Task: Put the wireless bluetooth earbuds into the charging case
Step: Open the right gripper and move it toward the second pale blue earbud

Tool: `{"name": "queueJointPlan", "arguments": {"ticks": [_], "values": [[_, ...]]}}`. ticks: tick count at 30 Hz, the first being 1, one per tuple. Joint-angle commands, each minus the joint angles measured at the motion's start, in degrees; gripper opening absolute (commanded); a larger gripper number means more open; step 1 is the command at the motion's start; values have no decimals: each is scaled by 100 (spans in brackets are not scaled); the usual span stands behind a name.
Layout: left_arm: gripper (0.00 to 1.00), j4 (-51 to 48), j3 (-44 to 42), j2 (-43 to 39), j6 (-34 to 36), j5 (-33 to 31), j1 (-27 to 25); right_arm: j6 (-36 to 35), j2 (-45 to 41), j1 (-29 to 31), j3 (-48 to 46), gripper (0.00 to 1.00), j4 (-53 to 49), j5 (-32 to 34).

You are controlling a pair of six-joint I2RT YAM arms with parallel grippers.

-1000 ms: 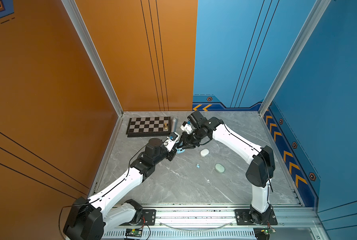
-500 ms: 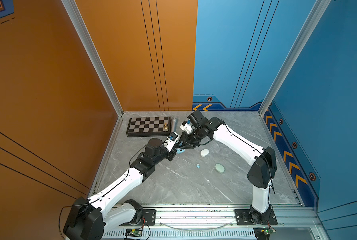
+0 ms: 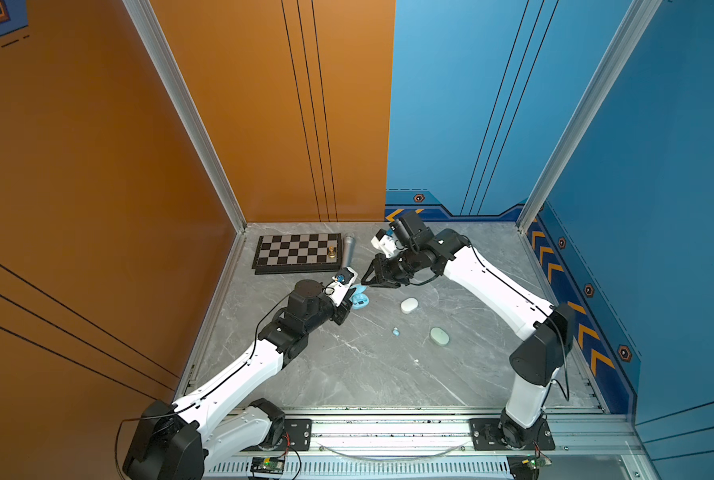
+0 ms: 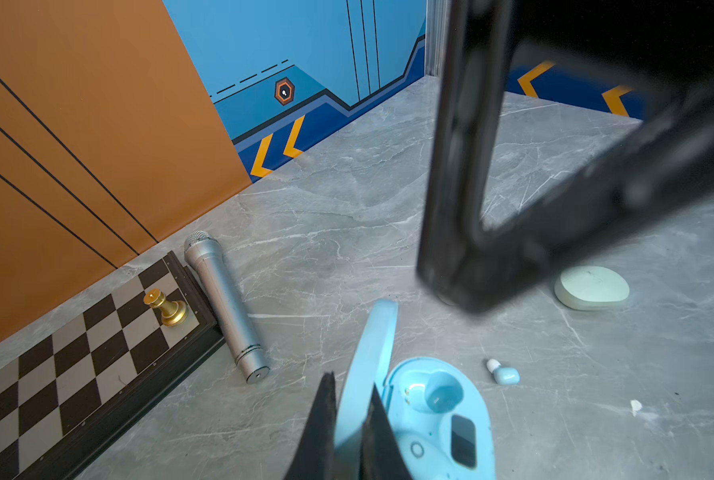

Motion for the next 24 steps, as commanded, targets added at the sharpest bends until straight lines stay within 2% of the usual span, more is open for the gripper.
{"name": "queueJointPlan", "arguments": {"ticks": [1, 6, 10, 15, 19, 24], "values": [[0, -83, -152, -226, -4, 58, 80, -270, -580, -180, -660, 32, -415, 675], [0, -274, -302, -526, 9, -47, 130, -202, -844, -246, -1747, 31, -716, 1343], [0, -427, -372, -721, 24, -113, 133, 157, -592, -104, -2155, 36, -787, 1449], [0, -438, -415, -803, -8, -120, 132, 385, 33, 128, -2410, 42, -279, 859], [0, -466, -428, -871, -43, -138, 90, 632, 488, 175, -2543, 44, 405, 195], [0, -562, -428, -937, -66, -171, 43, 938, 959, 153, -2691, 44, 1050, -206]]}}
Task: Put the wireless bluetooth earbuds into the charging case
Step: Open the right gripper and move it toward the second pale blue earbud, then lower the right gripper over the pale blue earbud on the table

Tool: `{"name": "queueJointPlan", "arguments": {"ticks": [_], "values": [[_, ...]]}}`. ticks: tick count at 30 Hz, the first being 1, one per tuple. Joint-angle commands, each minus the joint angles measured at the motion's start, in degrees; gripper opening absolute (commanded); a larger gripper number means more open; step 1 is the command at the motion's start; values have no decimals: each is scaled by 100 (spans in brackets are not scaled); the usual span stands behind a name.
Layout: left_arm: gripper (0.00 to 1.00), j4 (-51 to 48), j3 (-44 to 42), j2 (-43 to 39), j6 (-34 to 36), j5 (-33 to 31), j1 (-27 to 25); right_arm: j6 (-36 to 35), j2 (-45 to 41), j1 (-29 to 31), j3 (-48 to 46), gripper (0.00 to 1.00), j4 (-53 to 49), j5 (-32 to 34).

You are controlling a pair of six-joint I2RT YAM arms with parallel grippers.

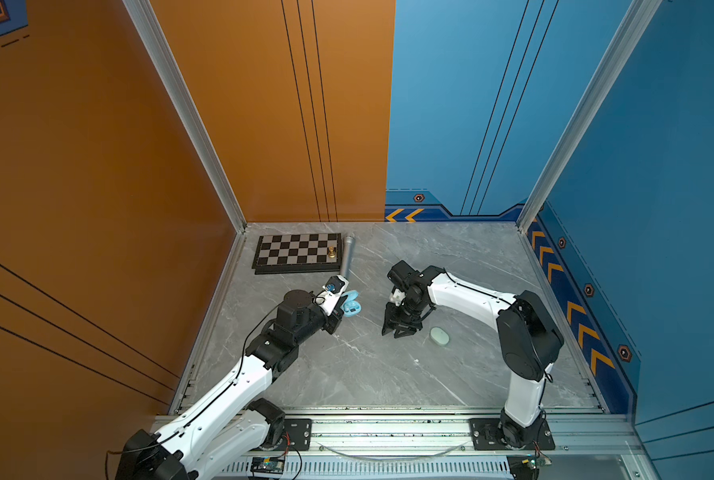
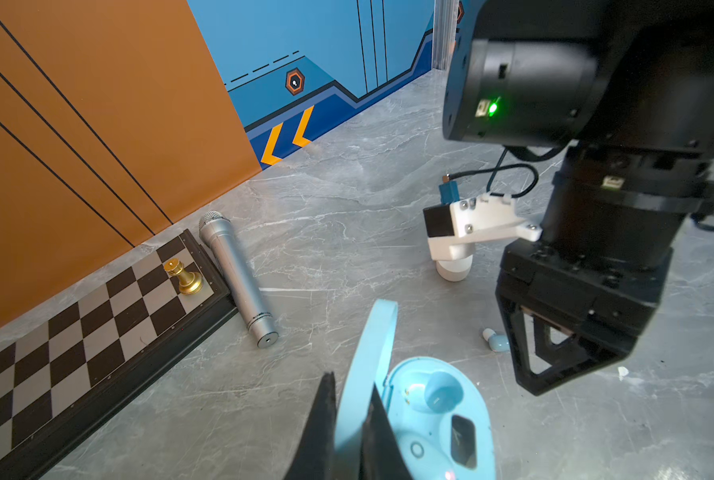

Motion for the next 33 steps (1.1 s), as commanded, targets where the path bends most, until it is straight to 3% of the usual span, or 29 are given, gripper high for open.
{"name": "queueJointPlan", "arguments": {"ticks": [1, 19, 33], "values": [[0, -149, -66, -126, -61, -111, -42, 334, 257, -37, -100, 44, 548, -382], [0, -298, 116, -6, 36, -176, -47, 276, 217, -722, -577, 44, 568, 540], [0, -345, 118, -24, 53, -148, -51, 125, 437, -618, -336, 36, 588, 570]]}}
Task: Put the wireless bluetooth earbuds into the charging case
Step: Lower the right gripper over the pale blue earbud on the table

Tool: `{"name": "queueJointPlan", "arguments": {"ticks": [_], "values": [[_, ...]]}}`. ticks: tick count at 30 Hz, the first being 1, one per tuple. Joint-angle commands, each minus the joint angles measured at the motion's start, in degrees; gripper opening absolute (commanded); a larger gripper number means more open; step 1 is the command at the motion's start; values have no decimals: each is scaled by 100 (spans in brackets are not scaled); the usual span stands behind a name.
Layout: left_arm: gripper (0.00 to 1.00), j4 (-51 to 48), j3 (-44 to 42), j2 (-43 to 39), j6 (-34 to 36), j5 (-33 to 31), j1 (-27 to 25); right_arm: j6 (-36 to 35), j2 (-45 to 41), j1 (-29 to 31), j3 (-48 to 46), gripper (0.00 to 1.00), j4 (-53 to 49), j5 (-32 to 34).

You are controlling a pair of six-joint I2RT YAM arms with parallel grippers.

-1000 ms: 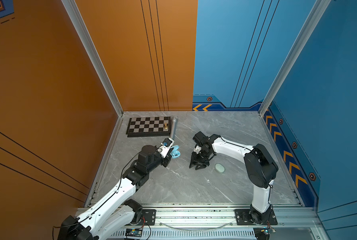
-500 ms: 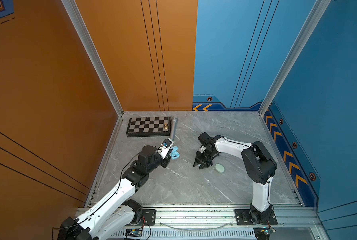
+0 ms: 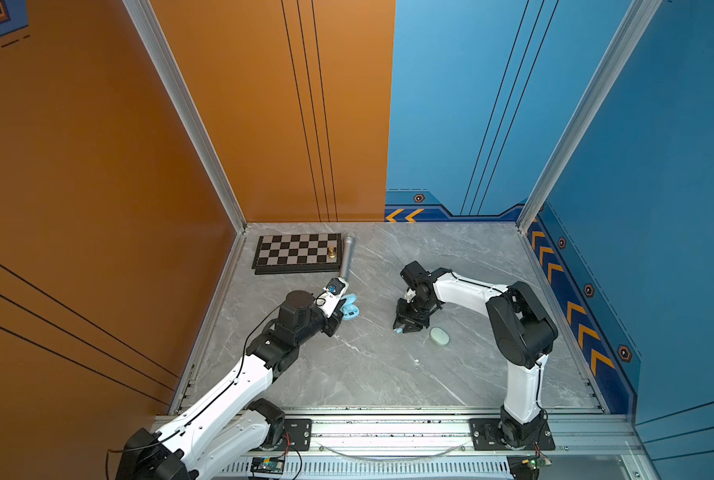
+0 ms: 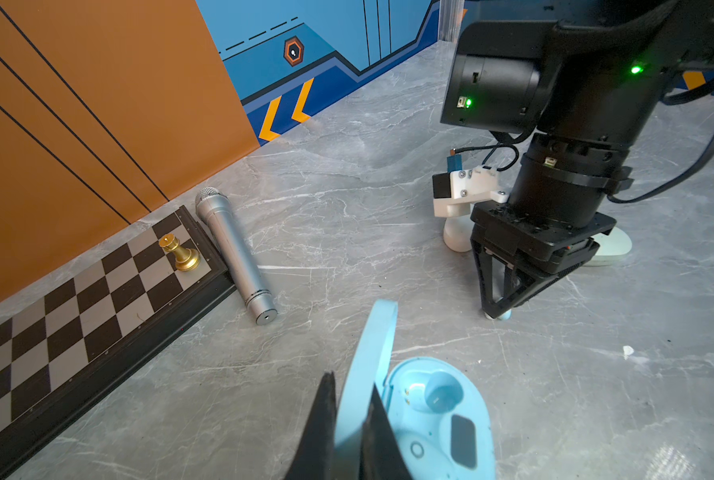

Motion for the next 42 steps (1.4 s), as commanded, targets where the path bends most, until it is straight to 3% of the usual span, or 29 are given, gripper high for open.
{"name": "queueJointPlan", "arguments": {"ticks": [1, 20, 33, 42], "values": [[0, -82, 118, -102, 51, -68, -49, -113, 142, 87, 97, 35, -58, 257], [0, -370, 94, -417, 100, -148, -41, -148, 517, 291, 441, 24, 29, 759], [0, -466, 90, -509, 100, -183, -43, -184, 883, 312, 817, 28, 55, 989], [0, -536, 93, -554, 100, -211, -43, -153, 931, 312, 828, 24, 48, 998]]}}
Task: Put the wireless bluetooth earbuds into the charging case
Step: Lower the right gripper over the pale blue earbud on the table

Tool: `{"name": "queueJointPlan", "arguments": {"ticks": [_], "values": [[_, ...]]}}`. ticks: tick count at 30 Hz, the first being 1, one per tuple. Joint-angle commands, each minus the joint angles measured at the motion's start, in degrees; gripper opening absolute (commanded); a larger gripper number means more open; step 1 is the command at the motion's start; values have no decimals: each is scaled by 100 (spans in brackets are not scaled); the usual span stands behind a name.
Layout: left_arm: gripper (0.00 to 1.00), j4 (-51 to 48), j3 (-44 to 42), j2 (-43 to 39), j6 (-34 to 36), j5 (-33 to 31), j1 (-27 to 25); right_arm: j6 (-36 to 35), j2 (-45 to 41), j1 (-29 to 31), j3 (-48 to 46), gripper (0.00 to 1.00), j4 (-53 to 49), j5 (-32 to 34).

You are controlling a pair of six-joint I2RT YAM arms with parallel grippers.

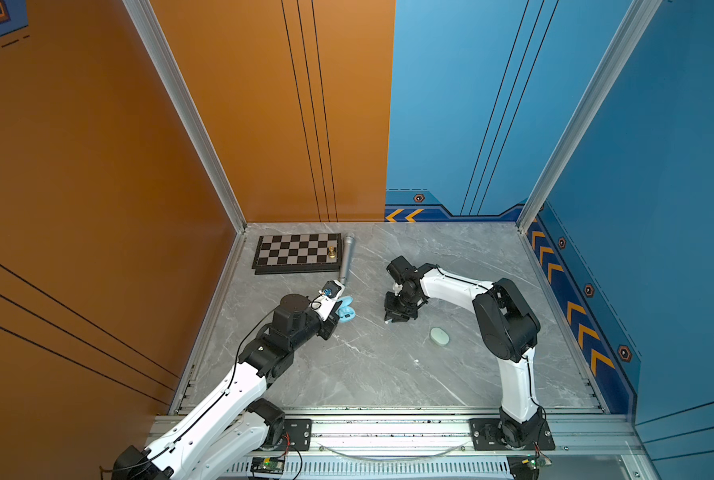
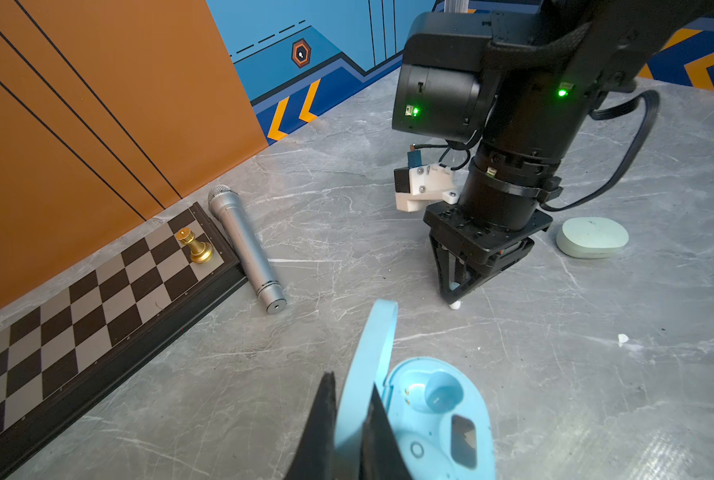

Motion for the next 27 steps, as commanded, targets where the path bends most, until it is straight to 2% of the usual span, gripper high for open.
{"name": "queueJointPlan", "arguments": {"ticks": [1, 12, 19, 27], "values": [[0, -74, 83, -84, 52, -94, -42, -53, 324, 28, -80, 24, -61, 388], [0, -36, 101, -22, 69, -31, -42, -134, 161, 33, -264, 24, -59, 420], [0, -15, 104, -15, 69, -22, -43, -20, 148, 21, -240, 35, -105, 541], [0, -68, 69, -125, 78, -71, -34, 38, 400, 45, 68, 36, -276, 633]]}}
